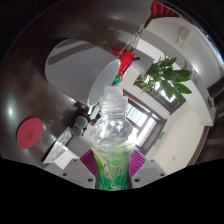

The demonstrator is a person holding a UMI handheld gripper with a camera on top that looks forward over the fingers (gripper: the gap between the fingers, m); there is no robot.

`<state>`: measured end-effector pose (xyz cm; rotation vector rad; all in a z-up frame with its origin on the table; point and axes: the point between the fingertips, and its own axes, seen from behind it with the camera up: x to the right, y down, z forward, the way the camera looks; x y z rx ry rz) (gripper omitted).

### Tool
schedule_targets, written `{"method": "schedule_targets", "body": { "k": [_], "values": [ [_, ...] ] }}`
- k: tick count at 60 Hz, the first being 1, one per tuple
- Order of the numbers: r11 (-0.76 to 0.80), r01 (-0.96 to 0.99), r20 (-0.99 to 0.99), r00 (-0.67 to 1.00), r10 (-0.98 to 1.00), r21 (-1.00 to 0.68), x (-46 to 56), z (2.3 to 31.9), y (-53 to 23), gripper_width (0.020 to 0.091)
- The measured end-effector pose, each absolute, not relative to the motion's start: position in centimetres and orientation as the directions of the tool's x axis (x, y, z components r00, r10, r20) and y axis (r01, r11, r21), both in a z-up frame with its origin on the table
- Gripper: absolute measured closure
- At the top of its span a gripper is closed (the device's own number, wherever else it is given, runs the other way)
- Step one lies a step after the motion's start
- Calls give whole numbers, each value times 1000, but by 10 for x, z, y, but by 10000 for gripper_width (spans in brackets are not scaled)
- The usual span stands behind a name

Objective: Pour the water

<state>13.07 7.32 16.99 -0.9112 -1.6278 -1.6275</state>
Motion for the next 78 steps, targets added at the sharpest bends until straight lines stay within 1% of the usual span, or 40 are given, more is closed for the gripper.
{"method": "schedule_targets", "body": {
  "k": [9,12,14,19,23,26,28,33,36,37,40,46,47,53,58,60,62,63,75,78],
  "values": [
    [-22,825,826,-564,14,564,129,170,71,750],
    [-18,845,845,-534,26,534,132,169,70,750],
    [-19,875,875,-483,37,484,134,168,68,747],
    [-52,962,962,-266,62,269,146,170,65,748],
    [-90,996,995,1,102,8,159,167,61,746],
    [-113,970,964,230,134,-215,161,163,57,750],
    [-139,922,920,376,112,-360,162,159,54,748],
    [-150,732,722,681,123,-665,171,172,50,750],
    [-154,589,576,808,124,-793,171,169,52,749],
    [-163,538,531,843,91,-827,158,167,44,749],
    [-169,390,373,920,124,-905,175,157,55,749],
    [-178,165,143,981,131,-970,187,146,57,749],
    [-183,140,122,987,104,-973,166,145,46,750],
    [-181,42,17,991,136,-983,185,130,55,749],
    [-192,17,-9,991,134,-981,178,111,57,749],
    [-216,9,-19,991,130,-976,180,98,56,728],
    [-180,1,-21,992,122,-984,177,102,55,729],
    [-185,5,-16,993,114,-983,180,99,54,728],
    [-166,26,8,995,104,-986,180,102,52,729],
    [-165,12,-5,995,104,-986,181,102,53,681]
  ]
}}
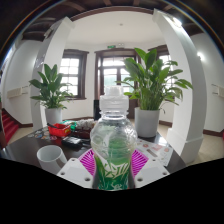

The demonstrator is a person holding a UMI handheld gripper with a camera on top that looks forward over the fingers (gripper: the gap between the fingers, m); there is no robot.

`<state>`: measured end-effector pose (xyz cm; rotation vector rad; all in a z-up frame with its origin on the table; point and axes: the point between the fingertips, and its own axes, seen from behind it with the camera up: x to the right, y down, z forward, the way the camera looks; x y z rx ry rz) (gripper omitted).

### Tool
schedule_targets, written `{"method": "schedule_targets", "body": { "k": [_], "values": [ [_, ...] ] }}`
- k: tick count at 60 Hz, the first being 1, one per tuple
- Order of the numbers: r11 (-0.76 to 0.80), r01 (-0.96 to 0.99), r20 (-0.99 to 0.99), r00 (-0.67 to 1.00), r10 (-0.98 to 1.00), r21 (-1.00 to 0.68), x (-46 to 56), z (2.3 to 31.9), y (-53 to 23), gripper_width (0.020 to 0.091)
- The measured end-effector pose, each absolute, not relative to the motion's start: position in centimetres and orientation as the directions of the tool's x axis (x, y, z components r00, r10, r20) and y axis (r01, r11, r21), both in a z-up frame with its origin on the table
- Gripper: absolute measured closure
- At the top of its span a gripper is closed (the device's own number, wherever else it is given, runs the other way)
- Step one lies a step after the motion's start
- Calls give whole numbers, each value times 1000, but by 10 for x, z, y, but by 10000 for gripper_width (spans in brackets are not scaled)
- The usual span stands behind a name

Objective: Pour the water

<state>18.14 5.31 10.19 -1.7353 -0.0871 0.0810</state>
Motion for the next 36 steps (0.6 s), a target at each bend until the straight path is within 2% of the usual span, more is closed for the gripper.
{"method": "schedule_targets", "body": {
  "k": [3,7,10,12,14,17,27,36],
  "values": [
    [-166,11,-8,994,112,-986,179,102,52,612],
    [-201,17,-6,994,113,-980,179,96,51,557],
    [-254,4,-19,996,90,-967,184,88,49,445],
    [-259,-11,-31,997,72,-966,187,88,45,295],
    [-257,-21,-36,998,55,-966,189,91,40,222],
    [-257,-34,-41,999,22,-966,195,92,26,266],
    [-273,-65,-46,996,-78,-960,208,95,-45,243],
    [-258,-95,-67,991,-113,-962,196,117,-106,249]
  ]
}}
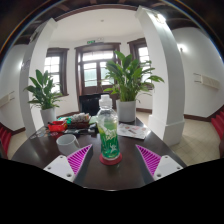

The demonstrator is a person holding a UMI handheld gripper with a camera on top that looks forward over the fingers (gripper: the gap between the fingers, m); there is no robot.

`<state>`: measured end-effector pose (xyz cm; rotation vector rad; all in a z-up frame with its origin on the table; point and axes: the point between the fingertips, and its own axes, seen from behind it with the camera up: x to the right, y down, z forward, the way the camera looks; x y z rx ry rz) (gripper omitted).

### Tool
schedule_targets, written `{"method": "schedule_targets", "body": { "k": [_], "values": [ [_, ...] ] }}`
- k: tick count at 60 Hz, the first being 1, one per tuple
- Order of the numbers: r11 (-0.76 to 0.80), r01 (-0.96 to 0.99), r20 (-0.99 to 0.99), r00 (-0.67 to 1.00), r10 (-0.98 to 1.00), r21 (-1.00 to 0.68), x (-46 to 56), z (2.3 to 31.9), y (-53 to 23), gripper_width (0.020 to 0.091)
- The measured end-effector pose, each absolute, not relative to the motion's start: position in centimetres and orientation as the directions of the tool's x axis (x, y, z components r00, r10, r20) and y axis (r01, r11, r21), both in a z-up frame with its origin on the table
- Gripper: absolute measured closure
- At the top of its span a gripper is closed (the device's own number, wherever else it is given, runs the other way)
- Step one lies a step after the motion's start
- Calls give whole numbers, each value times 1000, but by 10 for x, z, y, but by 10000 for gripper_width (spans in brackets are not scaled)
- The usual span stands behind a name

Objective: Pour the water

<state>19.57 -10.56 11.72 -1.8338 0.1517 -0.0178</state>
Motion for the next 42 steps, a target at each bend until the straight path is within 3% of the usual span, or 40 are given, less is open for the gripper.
{"method": "schedule_targets", "body": {
  "k": [20,42],
  "values": [
    [-232,-78,-62,995,-80,-970,147,176,-165,248],
    [-204,-12,-6,1000,-28,-979,114,207,-176,248]
  ]
}}
